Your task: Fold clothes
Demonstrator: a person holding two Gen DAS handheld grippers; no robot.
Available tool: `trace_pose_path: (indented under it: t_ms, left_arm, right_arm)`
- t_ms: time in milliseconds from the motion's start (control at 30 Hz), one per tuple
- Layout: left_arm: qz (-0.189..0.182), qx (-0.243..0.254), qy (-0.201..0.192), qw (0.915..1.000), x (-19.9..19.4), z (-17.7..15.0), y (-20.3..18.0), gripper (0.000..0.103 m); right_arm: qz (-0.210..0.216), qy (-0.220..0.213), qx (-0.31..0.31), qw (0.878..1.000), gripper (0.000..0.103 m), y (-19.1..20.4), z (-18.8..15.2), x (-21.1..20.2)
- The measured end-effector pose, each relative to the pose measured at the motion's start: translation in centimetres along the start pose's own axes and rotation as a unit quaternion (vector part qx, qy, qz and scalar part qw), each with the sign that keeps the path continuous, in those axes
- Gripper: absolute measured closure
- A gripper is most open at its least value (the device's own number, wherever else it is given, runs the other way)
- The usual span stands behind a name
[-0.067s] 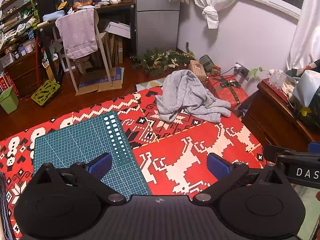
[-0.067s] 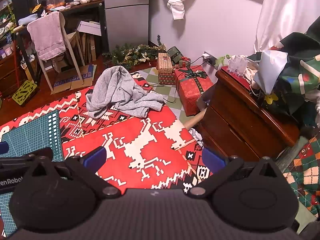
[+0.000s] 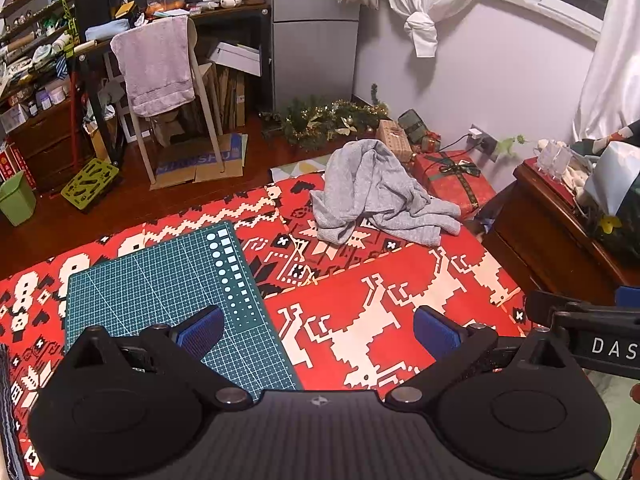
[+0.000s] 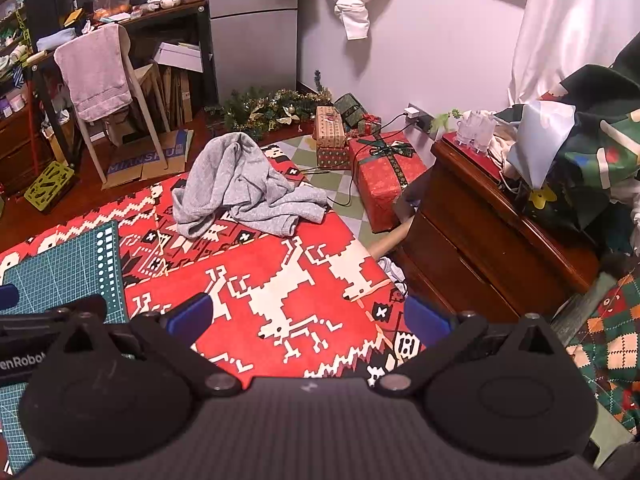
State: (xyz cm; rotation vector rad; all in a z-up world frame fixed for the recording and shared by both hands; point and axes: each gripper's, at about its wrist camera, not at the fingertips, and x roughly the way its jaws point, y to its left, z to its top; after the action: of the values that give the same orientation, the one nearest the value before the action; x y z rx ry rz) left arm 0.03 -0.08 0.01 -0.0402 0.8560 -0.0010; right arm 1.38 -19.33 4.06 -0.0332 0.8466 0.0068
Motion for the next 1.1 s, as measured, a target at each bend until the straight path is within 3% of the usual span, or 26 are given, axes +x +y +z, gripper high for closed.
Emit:
trace_pose_path:
  t_ms: [1100]
  left_arm:
    - [-0.004, -0.009, -0.022, 0.9997, -1.4, -0.7, 0.7, 0.001]
  right_arm:
    - [-0.002, 0.005, -0.009, 1.0, 0.0, 0.1, -0.5, -0.7]
